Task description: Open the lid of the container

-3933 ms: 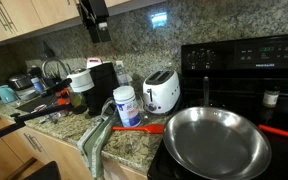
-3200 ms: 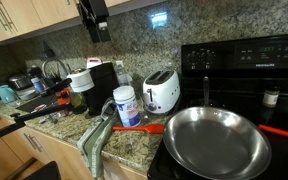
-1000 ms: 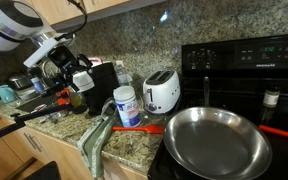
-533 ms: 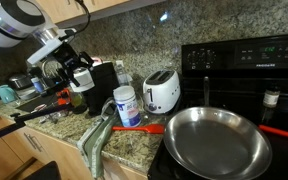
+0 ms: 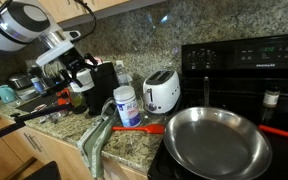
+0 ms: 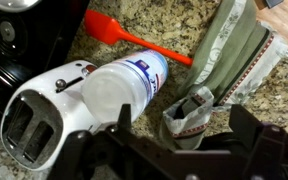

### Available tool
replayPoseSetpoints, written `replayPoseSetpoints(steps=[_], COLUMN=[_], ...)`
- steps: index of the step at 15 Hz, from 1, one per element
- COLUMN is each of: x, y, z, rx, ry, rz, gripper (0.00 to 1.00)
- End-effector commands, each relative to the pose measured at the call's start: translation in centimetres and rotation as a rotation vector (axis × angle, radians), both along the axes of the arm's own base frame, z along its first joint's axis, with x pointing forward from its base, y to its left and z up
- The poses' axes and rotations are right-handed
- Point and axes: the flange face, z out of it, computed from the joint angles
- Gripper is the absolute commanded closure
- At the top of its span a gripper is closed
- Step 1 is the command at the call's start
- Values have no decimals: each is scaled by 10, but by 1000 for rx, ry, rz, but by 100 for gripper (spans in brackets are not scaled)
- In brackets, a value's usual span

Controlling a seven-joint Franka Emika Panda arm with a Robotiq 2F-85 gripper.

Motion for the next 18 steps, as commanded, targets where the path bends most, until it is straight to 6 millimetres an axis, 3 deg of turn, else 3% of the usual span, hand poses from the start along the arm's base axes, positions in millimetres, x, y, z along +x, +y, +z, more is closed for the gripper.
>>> replayPoseSetpoints(steps=[1, 8, 12, 18], x=[5, 17, 32, 60], y=[1, 10, 11, -1], z=[-12, -26, -24, -51], rx=[23, 17, 88, 18], ry=[7, -104, -264, -275], rz=[115, 191, 168, 100], gripper=[0, 0, 0, 0])
